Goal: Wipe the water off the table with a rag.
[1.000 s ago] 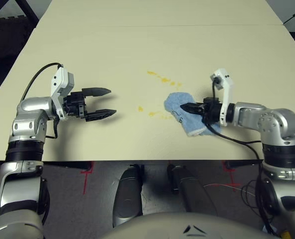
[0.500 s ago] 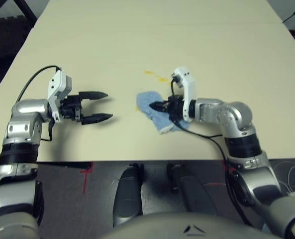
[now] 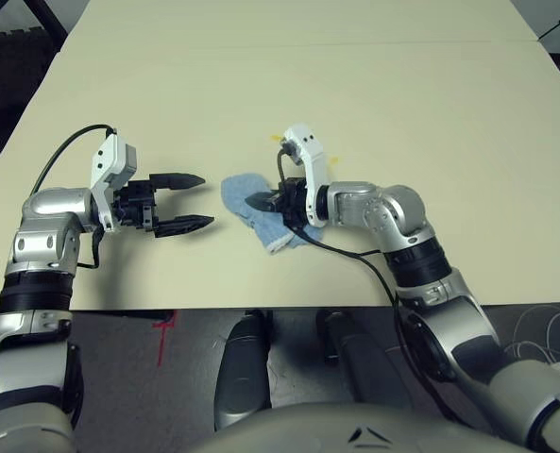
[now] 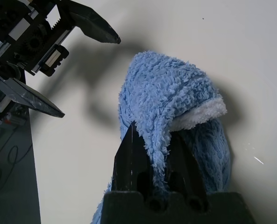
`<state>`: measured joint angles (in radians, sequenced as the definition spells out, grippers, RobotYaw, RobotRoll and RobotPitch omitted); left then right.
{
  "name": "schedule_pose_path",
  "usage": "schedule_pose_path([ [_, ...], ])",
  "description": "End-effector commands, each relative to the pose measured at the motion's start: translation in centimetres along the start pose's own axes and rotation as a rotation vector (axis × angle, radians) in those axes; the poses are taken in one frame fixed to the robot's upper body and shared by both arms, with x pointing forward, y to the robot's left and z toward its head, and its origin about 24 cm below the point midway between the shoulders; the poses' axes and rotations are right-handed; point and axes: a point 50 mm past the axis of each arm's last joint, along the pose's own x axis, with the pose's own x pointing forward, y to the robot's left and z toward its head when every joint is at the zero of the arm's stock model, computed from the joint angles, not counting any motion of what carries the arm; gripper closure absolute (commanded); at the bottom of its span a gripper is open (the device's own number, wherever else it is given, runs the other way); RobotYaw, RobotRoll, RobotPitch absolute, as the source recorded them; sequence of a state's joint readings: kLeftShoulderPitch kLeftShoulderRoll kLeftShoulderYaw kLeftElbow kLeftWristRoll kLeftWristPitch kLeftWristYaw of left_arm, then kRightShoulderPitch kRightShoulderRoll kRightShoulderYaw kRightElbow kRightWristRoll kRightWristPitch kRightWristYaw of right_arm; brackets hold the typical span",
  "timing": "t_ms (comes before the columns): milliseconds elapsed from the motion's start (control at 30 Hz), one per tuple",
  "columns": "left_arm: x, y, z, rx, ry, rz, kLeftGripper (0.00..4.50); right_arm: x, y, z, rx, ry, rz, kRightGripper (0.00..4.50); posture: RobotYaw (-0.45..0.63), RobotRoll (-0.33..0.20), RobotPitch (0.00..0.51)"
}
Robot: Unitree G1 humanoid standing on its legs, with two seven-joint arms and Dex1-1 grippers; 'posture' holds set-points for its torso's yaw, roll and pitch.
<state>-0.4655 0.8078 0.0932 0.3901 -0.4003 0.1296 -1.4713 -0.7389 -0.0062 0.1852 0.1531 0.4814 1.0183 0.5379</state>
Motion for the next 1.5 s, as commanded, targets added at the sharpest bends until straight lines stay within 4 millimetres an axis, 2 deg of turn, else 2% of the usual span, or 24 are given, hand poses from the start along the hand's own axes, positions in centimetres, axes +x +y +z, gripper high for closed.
schedule_pose_path([
  [33, 0.0, -0.1, -0.3, 0.003, 0.023, -0.001, 0.00, -0.9, -0.4, -1.0, -0.008, 0.037, -0.001, 4.45, 0.15, 0.000, 0.246],
  [300, 0.0, 0.1, -0.5, 0.006, 0.024, 0.006, 0.00, -5.6, -1.0, -2.4, -0.029, 0.078, -0.042, 4.45, 0.14, 0.000, 0.244],
  [467, 0.1, 0.4, -0.4, 0.010, 0.020, 0.008, 0.00, -9.2, -1.7, -3.2, -0.039, 0.128, -0.109, 4.45, 0.12, 0.000, 0.245],
  [700, 0.4, 0.6, -0.6, 0.012, 0.019, 0.005, 0.00, -13.2, -3.2, -3.0, -0.042, 0.137, -0.227, 4.45, 0.12, 0.000, 0.246],
  [833, 0.5, 0.7, -0.6, 0.014, 0.015, 0.004, 0.00, -14.7, -3.6, -1.4, -0.008, 0.044, -0.236, 4.45, 0.10, 0.000, 0.246],
  [1000, 0.6, 0.9, -0.6, 0.016, 0.015, 0.004, 0.00, -16.5, -4.1, 3.5, 0.056, -0.253, -0.219, 4.45, 0.09, 0.000, 0.245],
  [1167, 0.7, 1.1, -0.6, 0.019, 0.014, 0.006, 0.00, -17.7, -4.8, 6.2, 0.083, -0.391, -0.268, 4.45, 0.09, 0.000, 0.243],
  [1333, 0.7, 1.2, -0.5, 0.024, 0.013, 0.005, 0.00, -17.8, -7.0, 6.4, 0.091, -0.398, -0.422, 4.45, 0.09, 0.000, 0.243],
  [1400, 0.8, 1.2, -0.4, 0.026, 0.012, 0.005, 0.00, -17.0, -7.8, 6.1, 0.109, -0.387, -0.453, 4.45, 0.09, 0.000, 0.243],
  [1500, 0.8, 1.3, -0.4, 0.036, 0.012, 0.007, 0.00, -14.9, -8.8, 5.4, 0.118, -0.323, -0.465, 4.45, 0.09, 0.000, 0.243],
])
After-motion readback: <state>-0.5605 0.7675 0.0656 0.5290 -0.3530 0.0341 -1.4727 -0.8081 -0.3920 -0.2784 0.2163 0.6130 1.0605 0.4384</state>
